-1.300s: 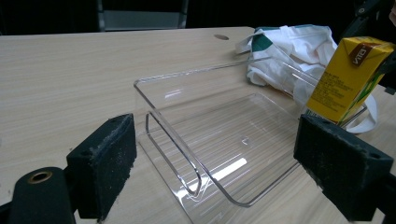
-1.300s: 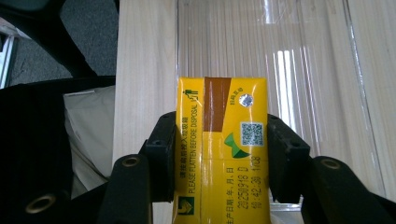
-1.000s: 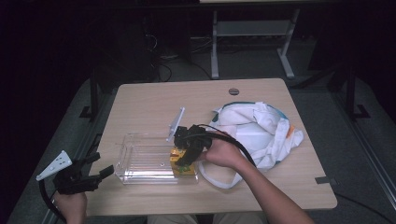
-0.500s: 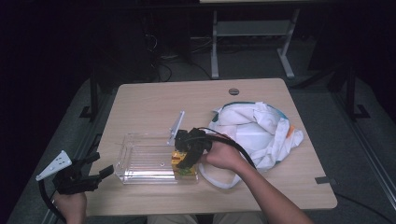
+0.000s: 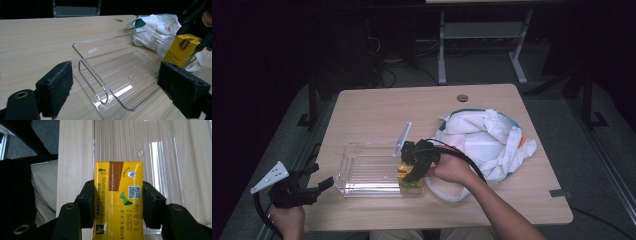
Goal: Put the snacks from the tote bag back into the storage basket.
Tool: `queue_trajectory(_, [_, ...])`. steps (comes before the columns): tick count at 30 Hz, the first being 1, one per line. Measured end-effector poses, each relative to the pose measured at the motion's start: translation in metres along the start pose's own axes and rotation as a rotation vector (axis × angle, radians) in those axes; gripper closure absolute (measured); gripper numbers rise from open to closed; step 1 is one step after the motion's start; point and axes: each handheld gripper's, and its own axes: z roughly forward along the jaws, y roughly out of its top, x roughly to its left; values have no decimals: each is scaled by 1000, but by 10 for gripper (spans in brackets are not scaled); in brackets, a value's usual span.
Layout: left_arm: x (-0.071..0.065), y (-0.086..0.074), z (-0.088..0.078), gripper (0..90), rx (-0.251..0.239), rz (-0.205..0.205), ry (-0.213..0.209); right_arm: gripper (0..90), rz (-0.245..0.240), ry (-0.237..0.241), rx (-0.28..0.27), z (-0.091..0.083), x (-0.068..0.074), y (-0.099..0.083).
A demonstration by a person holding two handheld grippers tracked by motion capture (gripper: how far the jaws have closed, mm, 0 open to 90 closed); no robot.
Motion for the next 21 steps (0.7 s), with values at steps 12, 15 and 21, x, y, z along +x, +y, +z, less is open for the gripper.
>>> queue_trajectory(12, [1, 0, 0, 128, -3, -2, -1, 514, -6, 6, 4, 6, -1, -1])
queue_trajectory(15, [0, 0, 0, 128, -2, -1, 0, 514, -4, 8, 4, 7, -1, -2])
queue_trajectory(21, [0, 0, 0, 128, -1, 1, 0, 514, 0, 11, 7, 6, -1, -3])
